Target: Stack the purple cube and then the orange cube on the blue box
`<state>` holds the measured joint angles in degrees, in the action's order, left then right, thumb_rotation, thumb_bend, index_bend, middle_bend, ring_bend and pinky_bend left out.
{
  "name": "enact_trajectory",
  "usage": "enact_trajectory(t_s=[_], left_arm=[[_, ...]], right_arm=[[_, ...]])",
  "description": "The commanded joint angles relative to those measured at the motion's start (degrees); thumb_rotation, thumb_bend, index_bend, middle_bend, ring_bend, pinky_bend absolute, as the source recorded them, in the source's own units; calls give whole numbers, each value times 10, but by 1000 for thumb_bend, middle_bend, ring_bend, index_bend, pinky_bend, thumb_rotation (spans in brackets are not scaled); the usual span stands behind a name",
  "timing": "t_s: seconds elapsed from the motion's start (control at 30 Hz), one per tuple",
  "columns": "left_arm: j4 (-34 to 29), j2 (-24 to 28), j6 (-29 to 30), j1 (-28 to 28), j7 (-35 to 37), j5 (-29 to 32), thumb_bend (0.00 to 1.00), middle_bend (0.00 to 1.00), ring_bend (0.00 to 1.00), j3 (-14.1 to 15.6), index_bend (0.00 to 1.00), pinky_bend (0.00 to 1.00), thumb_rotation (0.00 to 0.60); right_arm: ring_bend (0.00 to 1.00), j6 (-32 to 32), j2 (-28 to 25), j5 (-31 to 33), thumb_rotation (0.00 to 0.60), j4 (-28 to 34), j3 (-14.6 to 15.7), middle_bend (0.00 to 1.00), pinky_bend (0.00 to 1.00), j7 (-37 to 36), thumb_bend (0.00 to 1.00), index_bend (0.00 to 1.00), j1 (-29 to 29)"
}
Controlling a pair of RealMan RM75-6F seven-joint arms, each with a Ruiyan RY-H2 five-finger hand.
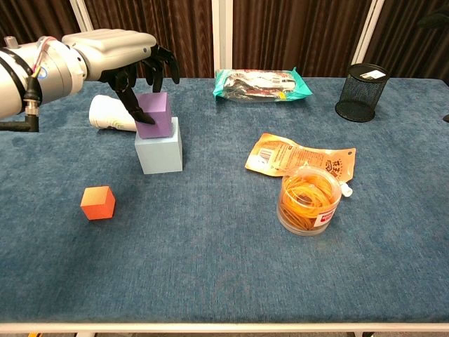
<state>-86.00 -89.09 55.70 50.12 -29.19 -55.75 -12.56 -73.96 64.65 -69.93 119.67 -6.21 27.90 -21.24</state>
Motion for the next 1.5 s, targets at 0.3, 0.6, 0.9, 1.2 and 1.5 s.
enact_trajectory(t_s=[0.3,0.6,0.9,1.2,1.5], left_arm=[[3,-9,8,6,-8,18,158,578,394,-4,380,463,600],[3,-16,11,9,-14,31,157,577,394,-2,380,463,600],[13,-22,9,13,-24,34,158,553,394,7,371,461,600],[-14,1,-6,11,-5,46,93,344,310,3,223,382,600],[-124,98,61,-14,-109,167,61,320,261,23,197,297,600]], right_arm=[[0,-2,2,0,600,0,3,16,0,5,152,0,0],[0,-1,4,5,600,0,2,16,0,9,151,0,-2],[0,-1,1,4,600,2,3,16,0,7,151,0,-1],[0,1,1,9,600,2,3,16,0,7,151,0,-3],[0,2,-5,9,600,5,2,16,0,-1,151,0,-3]])
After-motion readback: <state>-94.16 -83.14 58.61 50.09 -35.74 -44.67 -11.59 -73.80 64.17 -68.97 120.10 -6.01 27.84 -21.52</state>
